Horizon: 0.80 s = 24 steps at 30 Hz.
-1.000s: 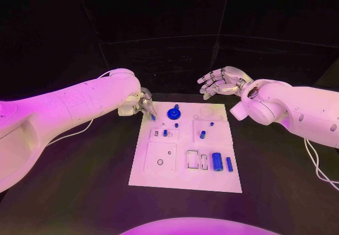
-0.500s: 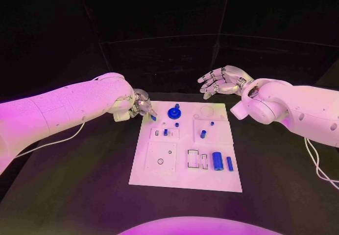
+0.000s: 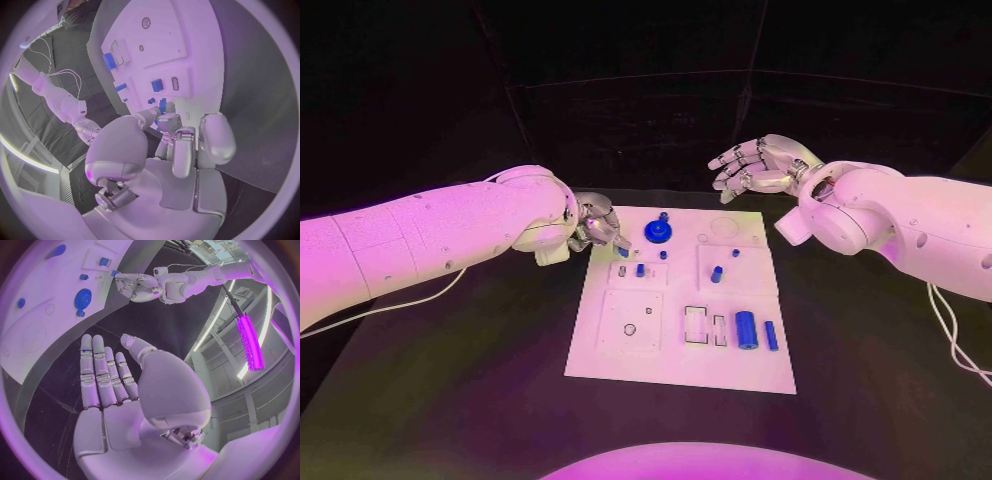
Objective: Assemble the parts on the task board
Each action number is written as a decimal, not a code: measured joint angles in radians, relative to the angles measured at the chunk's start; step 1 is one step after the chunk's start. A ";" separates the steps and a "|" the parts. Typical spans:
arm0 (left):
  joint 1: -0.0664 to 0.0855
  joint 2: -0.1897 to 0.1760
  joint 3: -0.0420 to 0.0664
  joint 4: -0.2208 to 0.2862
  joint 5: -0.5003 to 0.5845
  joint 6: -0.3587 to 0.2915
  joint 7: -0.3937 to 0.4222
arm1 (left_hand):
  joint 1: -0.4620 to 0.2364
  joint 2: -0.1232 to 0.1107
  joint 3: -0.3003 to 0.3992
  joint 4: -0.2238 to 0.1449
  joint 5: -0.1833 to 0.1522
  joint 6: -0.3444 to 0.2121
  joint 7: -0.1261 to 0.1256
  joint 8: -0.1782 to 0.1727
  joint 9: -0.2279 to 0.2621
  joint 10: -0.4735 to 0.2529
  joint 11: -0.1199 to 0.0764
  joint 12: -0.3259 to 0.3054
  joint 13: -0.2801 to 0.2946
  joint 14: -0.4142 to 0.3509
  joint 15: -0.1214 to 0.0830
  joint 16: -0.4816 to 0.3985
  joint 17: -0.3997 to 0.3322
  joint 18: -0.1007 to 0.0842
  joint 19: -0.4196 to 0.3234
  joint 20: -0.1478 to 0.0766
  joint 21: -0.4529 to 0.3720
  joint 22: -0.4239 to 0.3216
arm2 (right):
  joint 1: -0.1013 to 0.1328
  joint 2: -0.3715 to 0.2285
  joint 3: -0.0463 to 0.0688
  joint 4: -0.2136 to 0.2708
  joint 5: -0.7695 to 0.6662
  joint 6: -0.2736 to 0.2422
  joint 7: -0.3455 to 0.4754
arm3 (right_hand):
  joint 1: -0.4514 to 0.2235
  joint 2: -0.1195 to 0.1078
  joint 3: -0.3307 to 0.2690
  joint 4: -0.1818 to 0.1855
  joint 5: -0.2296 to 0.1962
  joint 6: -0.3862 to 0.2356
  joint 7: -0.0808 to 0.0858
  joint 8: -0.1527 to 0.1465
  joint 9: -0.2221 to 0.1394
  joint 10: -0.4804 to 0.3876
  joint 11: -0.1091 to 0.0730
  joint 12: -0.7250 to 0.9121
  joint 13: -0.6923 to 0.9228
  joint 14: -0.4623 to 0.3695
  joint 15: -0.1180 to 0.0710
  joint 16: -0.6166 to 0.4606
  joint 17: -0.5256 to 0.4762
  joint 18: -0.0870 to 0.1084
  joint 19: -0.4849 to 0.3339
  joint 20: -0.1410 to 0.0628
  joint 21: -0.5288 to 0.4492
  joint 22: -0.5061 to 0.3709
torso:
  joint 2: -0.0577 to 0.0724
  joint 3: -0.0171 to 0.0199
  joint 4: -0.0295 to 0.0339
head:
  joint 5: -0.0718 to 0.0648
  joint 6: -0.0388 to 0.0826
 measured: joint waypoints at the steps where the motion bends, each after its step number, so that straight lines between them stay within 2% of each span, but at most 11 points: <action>1: -0.002 -0.002 -0.001 0.005 -0.011 0.000 0.000 | 0.001 -0.003 0.000 0.000 0.000 0.000 0.000 0.003 0.000 0.002 -0.002 0.000 0.000 0.000 0.000 0.000 0.000 0.000 0.000 0.000 0.000 0.001 | 0.000 0.000 0.000 0.000 0.000 0.000 0.000 | 0.000 0.000 0.000 0.000 0.000 0.000 0.000 0.000 0.000 0.000 0.000 0.000 0.000 0.000 0.000 0.000 0.000 0.000 0.000 0.000 0.000 0.000 | 0.000 0.0000 -0.0003 | 0.000 0.000; 4: -0.005 -0.004 -0.008 0.017 -0.048 0.002 0.000 | 0.003 -0.008 0.001 -0.001 0.000 0.002 -0.002 0.005 0.000 0.004 -0.003 0.000 0.000 0.000 0.000 0.000 0.000 0.000 0.000 0.000 0.000 0.003 | 0.000 0.000 0.000 -0.001 0.000 0.001 0.000 | 0.000 0.000 0.000 0.000 0.000 0.000 0.000 0.000 0.000 0.000 0.000 0.000 -0.001 0.000 0.000 0.003 0.000 0.000 0.000 0.000 -0.004 -0.001 | 0.000 -0.0001 -0.0012 | 0.003 0.001; 9: -0.009 -0.005 -0.013 0.022 -0.107 0.008 -0.004 | 0.000 -0.012 0.006 -0.006 0.004 0.004 -0.003 0.005 0.001 0.007 0.000 0.000 0.000 0.000 0.000 0.000 0.000 0.000 0.000 0.000 0.001 0.007 | 0.000 0.000 0.000 -0.001 -0.001 0.001 0.000 | 0.000 0.000 0.000 0.000 0.000 0.000 0.000 0.000 0.000 0.000 0.000 0.000 -0.002 0.000 0.000 0.004 -0.001 0.000 0.000 0.000 -0.004 -0.001 | 0.000 -0.0001 -0.0023 | 0.005 0.002; 24: -0.020 0.006 -0.015 0.016 -0.184 0.021 -0.018 | -0.007 -0.027 0.008 -0.008 0.016 0.009 -0.005 0.012 0.003 0.011 -0.004 0.000 0.003 0.000 0.000 0.000 0.000 0.000 0.000 0.000 0.004 0.010 | 0.000 -0.001 0.000 -0.001 -0.001 0.002 0.000 | 0.000 0.000 0.000 0.000 0.000 0.000 0.000 0.000 0.000 0.000 0.000 0.000 -0.004 0.000 0.000 0.004 -0.001 0.000 0.000 0.000 -0.004 -0.001 | 0.002 0.0001 -0.0030 | 0.007 -0.001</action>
